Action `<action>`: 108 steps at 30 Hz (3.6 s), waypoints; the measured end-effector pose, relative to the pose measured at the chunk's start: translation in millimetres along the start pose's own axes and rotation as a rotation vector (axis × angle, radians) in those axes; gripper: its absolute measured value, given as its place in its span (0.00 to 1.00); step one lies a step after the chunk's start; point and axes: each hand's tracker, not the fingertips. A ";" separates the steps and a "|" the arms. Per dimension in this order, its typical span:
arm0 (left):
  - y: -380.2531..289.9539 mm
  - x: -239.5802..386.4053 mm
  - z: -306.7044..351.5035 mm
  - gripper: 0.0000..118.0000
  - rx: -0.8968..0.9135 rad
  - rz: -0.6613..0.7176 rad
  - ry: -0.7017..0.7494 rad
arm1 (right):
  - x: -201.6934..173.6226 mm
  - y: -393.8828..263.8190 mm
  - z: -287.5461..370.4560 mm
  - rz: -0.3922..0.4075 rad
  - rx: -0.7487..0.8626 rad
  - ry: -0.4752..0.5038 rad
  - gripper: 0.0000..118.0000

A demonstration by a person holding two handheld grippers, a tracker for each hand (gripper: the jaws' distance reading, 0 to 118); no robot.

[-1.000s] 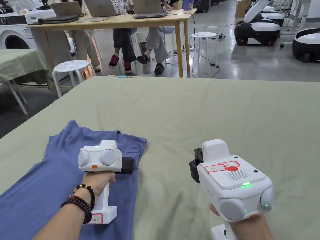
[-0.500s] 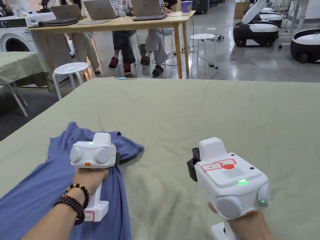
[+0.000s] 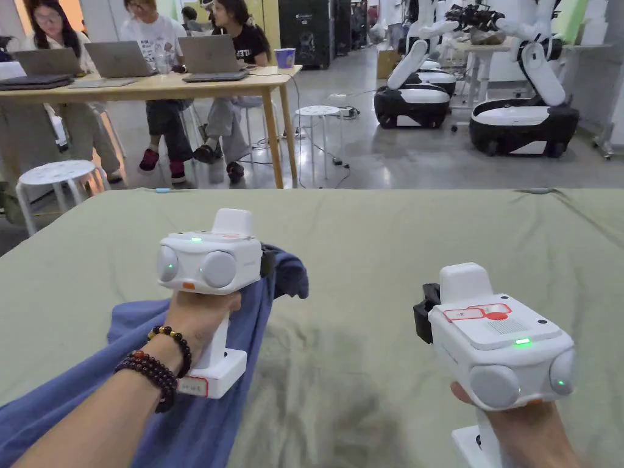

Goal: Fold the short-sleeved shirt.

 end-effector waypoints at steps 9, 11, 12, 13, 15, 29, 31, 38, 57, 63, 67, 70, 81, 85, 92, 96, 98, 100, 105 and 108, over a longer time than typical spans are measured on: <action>-5.3 275.1 -18.8 0.08 -0.003 -0.139 -0.481 | 150.1 -16.9 80.9 -0.042 -0.008 -0.326 0.03; -29.9 321.1 -29.4 0.08 -0.064 -0.148 -0.547 | 179.5 -27.1 91.5 -0.068 -0.044 -0.381 0.03; -42.1 338.3 -35.0 0.08 -0.103 -0.170 -0.559 | 191.5 -32.3 94.9 -0.085 -0.056 -0.396 0.03; -55.6 355.1 -41.0 0.08 -0.140 -0.204 -0.558 | 200.7 -37.5 99.5 -0.100 -0.071 -0.413 0.03; -80.4 374.8 -54.4 0.08 -0.195 -0.248 -0.535 | 216.7 -48.5 103.8 -0.110 -0.088 -0.438 0.03; -59.3 343.0 -33.5 1.00 -0.022 -0.176 -0.404 | 219.0 -63.8 100.4 -0.130 -0.125 -0.431 0.03; -41.0 314.6 -32.4 1.00 0.008 -0.110 -0.395 | 210.1 -58.7 99.3 -0.127 -0.116 -0.418 0.03; -12.2 164.9 -28.0 0.50 0.013 0.032 -0.169 | 170.5 -41.1 82.6 -0.116 -0.084 -0.332 0.03; -39.0 -10.8 -193.6 0.77 -0.315 0.134 0.057 | 134.8 -60.7 -10.0 -0.096 -0.129 -0.193 0.03; -52.1 -5.8 -232.5 0.85 -0.346 0.158 0.043 | 136.7 -70.7 -24.9 -0.088 -0.149 -0.184 0.03; -63.9 11.8 -246.3 0.85 -0.404 0.101 0.064 | 137.3 -75.4 -29.6 -0.081 -0.162 -0.173 0.03; -63.0 25.0 -238.8 0.72 -0.402 0.070 0.083 | 137.8 -73.3 -25.0 -0.065 -0.167 -0.179 0.03; -26.0 42.3 -139.7 0.00 -0.283 0.023 0.035 | 170.5 -60.8 3.4 -0.113 -0.193 -0.239 0.03; -12.8 36.4 -98.9 0.00 -0.197 0.043 0.026 | 197.8 -58.9 36.1 -0.114 -0.195 -0.291 0.35; -1.2 34.1 -62.9 0.00 -0.134 0.073 0.014 | 246.8 -83.1 61.8 -0.134 -0.310 -0.316 0.95; -0.2 33.8 -63.5 0.00 -0.122 0.089 0.014 | 254.2 -102.7 57.6 -0.141 -0.382 -0.295 0.94; -0.7 35.1 -66.4 0.00 -0.122 0.090 0.014 | 250.3 -111.2 50.4 -0.144 -0.409 -0.278 0.93; -2.4 35.9 -70.8 0.00 -0.129 0.086 0.016 | 243.0 -118.5 39.1 -0.122 -0.446 -0.256 0.91; -6.7 33.9 -76.3 0.00 -0.136 0.069 0.013 | 235.7 -138.1 -8.0 -0.116 -0.520 -0.193 0.76; -9.9 30.3 -78.5 0.01 -0.140 0.069 0.012 | 230.4 -140.2 -28.3 -0.147 -0.527 -0.118 0.64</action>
